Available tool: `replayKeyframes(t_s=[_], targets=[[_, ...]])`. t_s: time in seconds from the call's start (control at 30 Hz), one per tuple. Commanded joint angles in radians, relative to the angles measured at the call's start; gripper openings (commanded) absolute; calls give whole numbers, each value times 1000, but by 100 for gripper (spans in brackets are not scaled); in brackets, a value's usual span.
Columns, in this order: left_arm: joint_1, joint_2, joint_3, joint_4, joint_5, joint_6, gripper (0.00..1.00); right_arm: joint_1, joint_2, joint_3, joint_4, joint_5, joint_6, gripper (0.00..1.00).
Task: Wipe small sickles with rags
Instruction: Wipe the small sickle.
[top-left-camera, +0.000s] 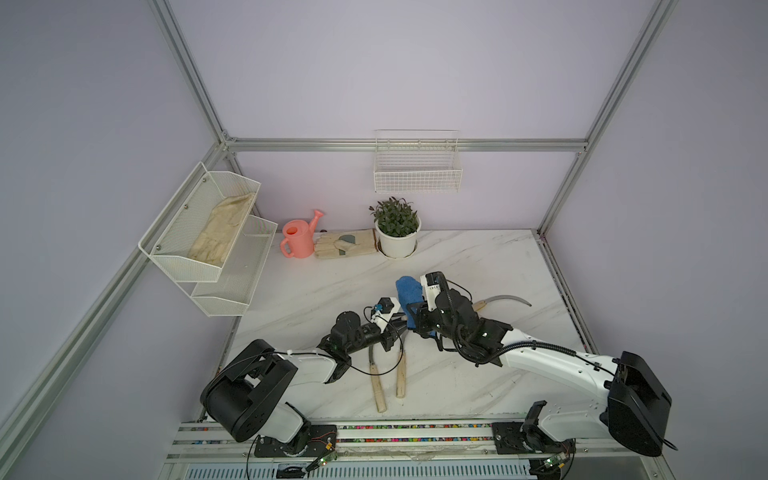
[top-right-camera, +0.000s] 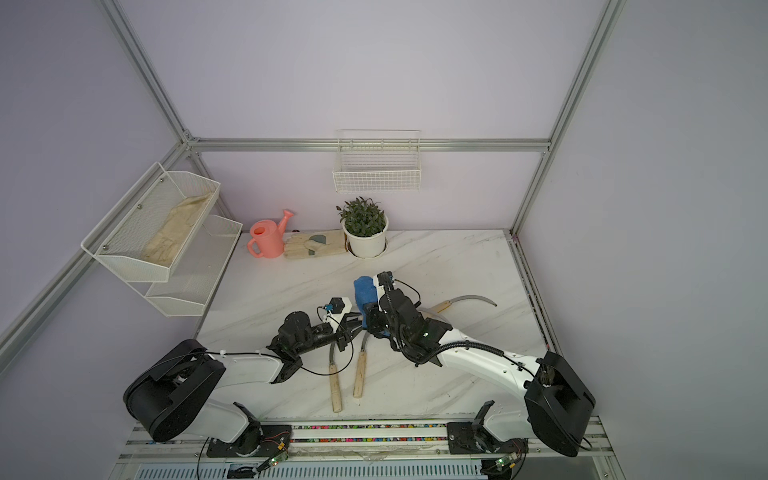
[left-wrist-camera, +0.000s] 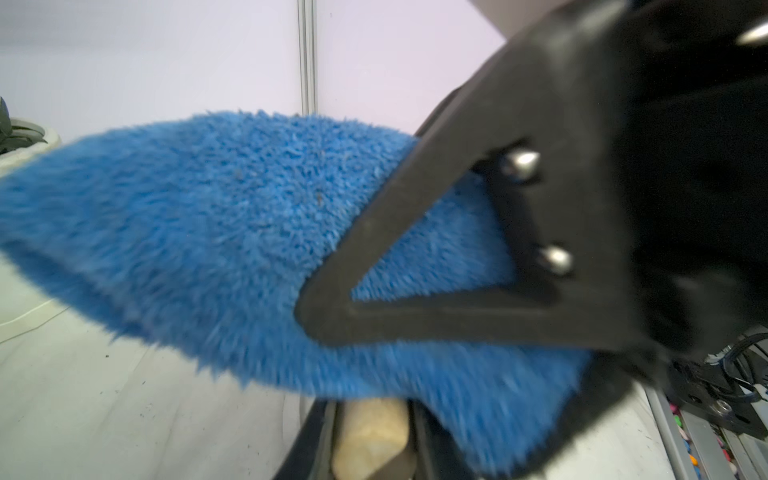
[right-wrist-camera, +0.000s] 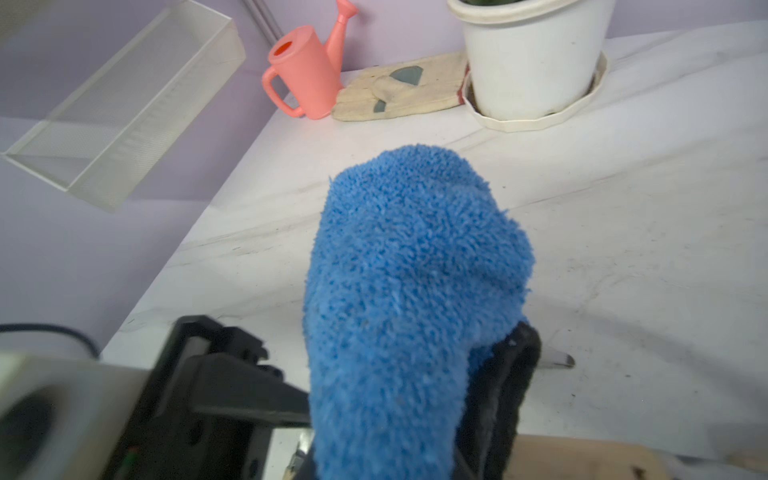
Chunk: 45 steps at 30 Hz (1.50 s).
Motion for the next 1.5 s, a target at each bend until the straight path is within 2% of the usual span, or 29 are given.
replayKeyframes(t_s=[0.0,0.13,0.23,0.3,0.43,0.63,0.87,1.03,1.27,1.37,1.47], targets=[[-8,-109,-9,112,-21,16,0,-104,9,-40,-3,-19,23,0],[-8,-150,-77,203,-39,21,0,-169,21,-43,-3,-26,13,0],[-7,-160,-47,134,-28,23,0,-169,45,-30,2,-17,-1,0],[-8,-157,-28,99,-27,18,0,-165,50,-10,5,-71,-5,0],[-8,-145,-26,115,-3,26,0,-84,60,43,-18,-46,-26,0],[-8,-115,-29,152,-41,34,0,45,70,80,19,-46,-17,0],[-7,-121,-34,150,-61,39,0,91,113,88,59,-55,1,0],[-8,-138,-37,137,-80,45,0,72,117,51,40,32,19,0],[-8,-151,-39,121,-69,55,0,-70,98,-42,44,-20,44,0],[-7,-138,-31,116,-48,60,0,-88,82,-60,43,-15,49,0],[-7,-111,-10,103,24,72,0,-88,67,-58,38,-35,41,0]])
